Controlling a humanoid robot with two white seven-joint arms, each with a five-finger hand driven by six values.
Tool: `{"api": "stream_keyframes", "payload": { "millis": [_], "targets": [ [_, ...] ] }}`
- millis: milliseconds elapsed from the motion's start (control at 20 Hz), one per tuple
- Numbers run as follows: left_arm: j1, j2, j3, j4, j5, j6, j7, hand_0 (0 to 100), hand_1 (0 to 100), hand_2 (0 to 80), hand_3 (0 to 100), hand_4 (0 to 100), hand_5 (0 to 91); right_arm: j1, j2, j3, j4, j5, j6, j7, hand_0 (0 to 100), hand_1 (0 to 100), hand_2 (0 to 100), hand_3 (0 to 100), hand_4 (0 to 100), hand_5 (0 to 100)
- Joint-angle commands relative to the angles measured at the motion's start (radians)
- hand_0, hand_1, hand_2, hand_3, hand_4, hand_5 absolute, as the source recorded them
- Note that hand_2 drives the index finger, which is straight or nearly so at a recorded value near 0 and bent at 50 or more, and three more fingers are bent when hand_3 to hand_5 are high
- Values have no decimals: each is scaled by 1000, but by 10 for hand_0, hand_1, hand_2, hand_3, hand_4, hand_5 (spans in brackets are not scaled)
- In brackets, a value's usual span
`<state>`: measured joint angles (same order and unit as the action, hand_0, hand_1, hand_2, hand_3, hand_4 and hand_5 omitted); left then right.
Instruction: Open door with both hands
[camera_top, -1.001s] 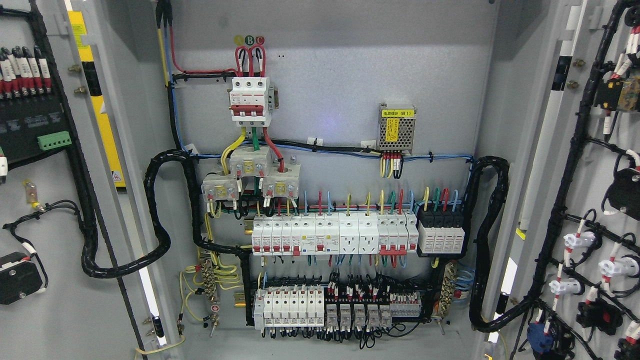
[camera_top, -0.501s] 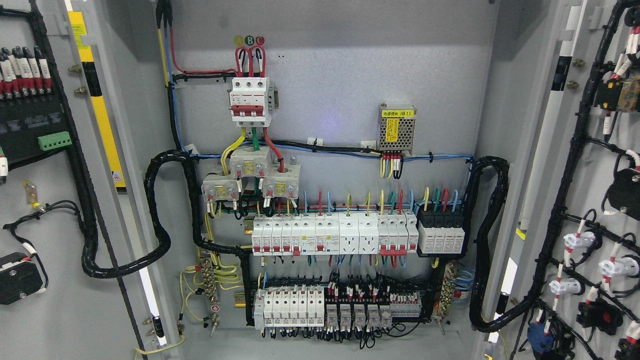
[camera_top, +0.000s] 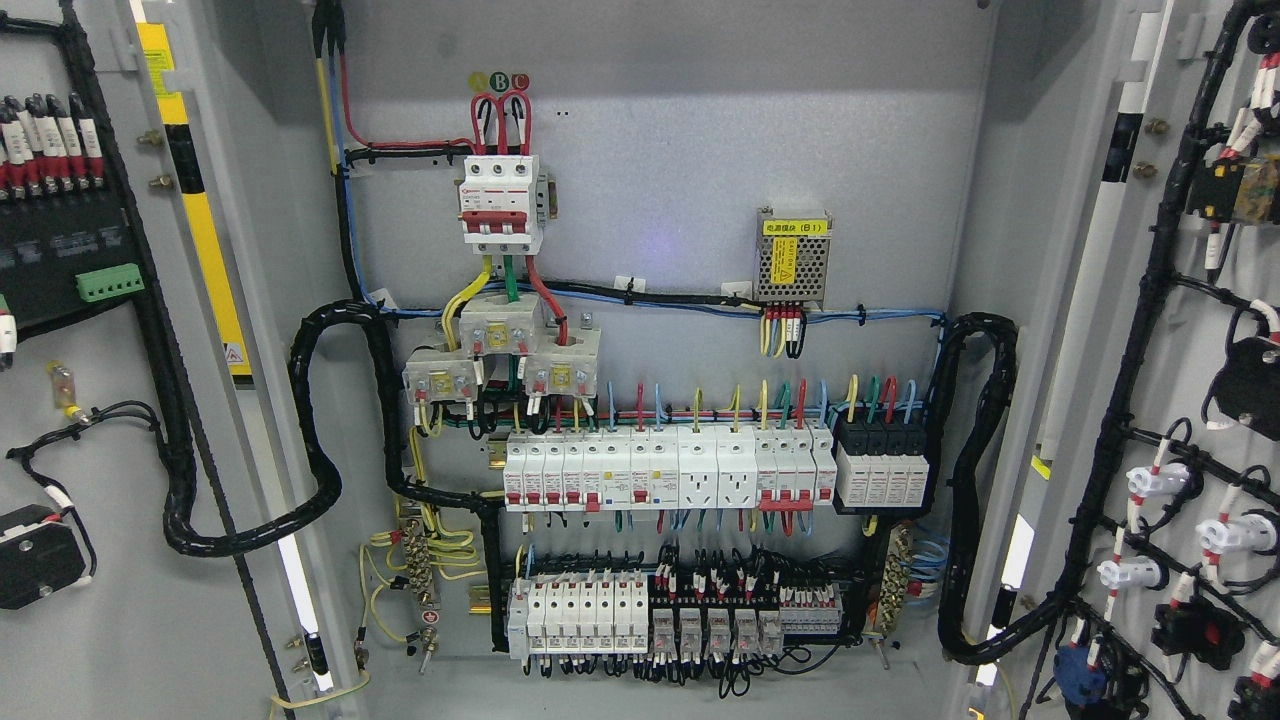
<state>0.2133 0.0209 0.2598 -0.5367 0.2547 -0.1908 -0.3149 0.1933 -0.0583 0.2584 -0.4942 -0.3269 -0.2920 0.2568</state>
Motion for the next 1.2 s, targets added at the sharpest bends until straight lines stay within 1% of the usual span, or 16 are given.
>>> {"api": "stream_keyframes", "payload": {
  "millis": [0,100,200,250,300,350,401,501,701,751,901,1001,1051,1152],
  "targets": [
    [-12,5,-65,417,-3,8,94,120,556,0,0,0,0,-28,61,-19,325,0,132,-2,0,500,40,0,0,0],
    [-14,8,-91,417,-8,11,94,120,556,0,0,0,0,-55,67,-28,356,0,197,-2,0,500,40,0,0,0],
    [-14,28,-180,422,-44,11,94,120,556,0,0,0,0,-84,78,-42,399,0,205,-7,0,500,40,0,0,0],
    [-14,36,-242,422,-72,7,92,120,556,0,0,0,0,-97,78,-51,410,0,208,-30,0,500,40,0,0,0],
    [-15,40,-284,417,-81,4,94,120,556,0,0,0,0,-103,78,-63,411,0,218,-66,0,500,40,0,0,0],
    [-22,42,-304,416,-83,2,94,120,556,0,0,0,0,-106,78,-74,410,0,235,-103,0,500,40,0,0,0],
    [-31,44,-307,416,-83,2,92,120,556,0,0,0,0,-107,77,-79,402,0,249,-119,0,500,40,0,0,0],
    [-43,41,-309,414,-88,8,92,120,556,0,0,0,0,-110,77,-79,396,0,252,-120,0,500,40,0,0,0],
    [-42,37,-306,417,-77,7,89,120,556,0,0,0,0,-114,77,-73,379,15,252,-122,0,500,40,0,0,0],
    [-42,36,-306,417,-81,8,80,120,556,0,0,0,0,-114,77,-73,376,35,251,-122,0,500,40,0,0,0],
    [-43,30,-309,419,-86,27,30,120,556,0,0,0,0,-114,77,-74,375,65,247,-126,0,500,40,0,0,0],
    [-49,31,-309,419,-86,71,34,120,556,0,0,0,0,-114,77,-76,378,65,246,-129,0,500,40,0,0,0],
    [-54,31,-309,419,-86,83,45,120,556,0,0,0,0,-114,75,-77,379,65,246,-129,0,500,40,0,0,0],
    [-57,33,-309,417,-88,83,107,120,556,0,0,0,0,-114,72,-77,381,65,243,-129,0,500,40,0,0,0]
  ]
}}
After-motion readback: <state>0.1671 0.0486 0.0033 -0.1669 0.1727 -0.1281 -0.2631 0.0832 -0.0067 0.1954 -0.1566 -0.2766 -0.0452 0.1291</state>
